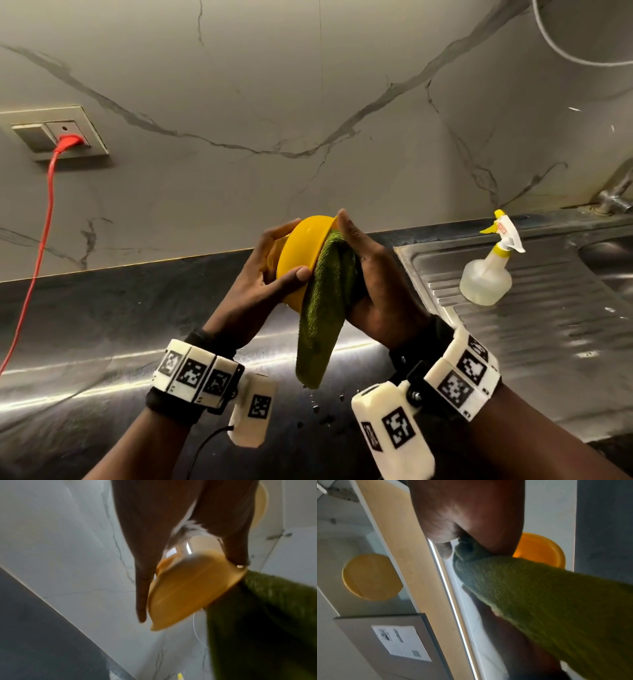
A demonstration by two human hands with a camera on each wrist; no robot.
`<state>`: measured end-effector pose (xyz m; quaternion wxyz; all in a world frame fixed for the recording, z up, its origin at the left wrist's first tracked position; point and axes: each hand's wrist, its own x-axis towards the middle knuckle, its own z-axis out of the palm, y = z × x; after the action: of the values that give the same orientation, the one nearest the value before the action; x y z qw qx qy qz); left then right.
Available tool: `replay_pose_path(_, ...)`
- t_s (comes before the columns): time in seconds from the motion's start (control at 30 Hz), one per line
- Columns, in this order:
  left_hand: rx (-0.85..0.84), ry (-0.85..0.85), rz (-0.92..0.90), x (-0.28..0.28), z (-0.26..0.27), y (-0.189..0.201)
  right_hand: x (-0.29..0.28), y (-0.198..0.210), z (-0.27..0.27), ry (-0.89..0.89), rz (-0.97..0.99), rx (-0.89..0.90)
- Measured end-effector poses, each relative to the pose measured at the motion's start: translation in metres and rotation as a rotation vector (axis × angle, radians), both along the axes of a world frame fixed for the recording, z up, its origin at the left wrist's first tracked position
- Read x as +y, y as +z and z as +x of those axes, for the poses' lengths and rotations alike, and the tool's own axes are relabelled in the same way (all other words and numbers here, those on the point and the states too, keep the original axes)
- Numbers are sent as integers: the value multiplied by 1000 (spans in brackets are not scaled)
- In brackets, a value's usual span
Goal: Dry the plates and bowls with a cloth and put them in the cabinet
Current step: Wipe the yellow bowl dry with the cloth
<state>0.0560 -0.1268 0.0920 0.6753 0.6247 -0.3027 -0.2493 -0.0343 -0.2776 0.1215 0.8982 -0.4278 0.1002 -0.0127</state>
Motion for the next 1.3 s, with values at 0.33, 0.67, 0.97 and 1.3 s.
replay_pose_path(0.33, 427, 15, -108, -14, -5, 5, 12, -31, 3, -57, -451, -313)
replay_pose_path(0.67, 271, 11, -194, -17, -14, 13, 14, -30, 27, -671, -894, -456)
replay_pose_path(0.97, -7, 164, -85, -11, -13, 3, 15, -51, 17, -547, -1704, -645)
replay_pose_path(1.3, 106, 209, -99, -14, -22, 0, -8, -32, 35, -617, -1842, -846)
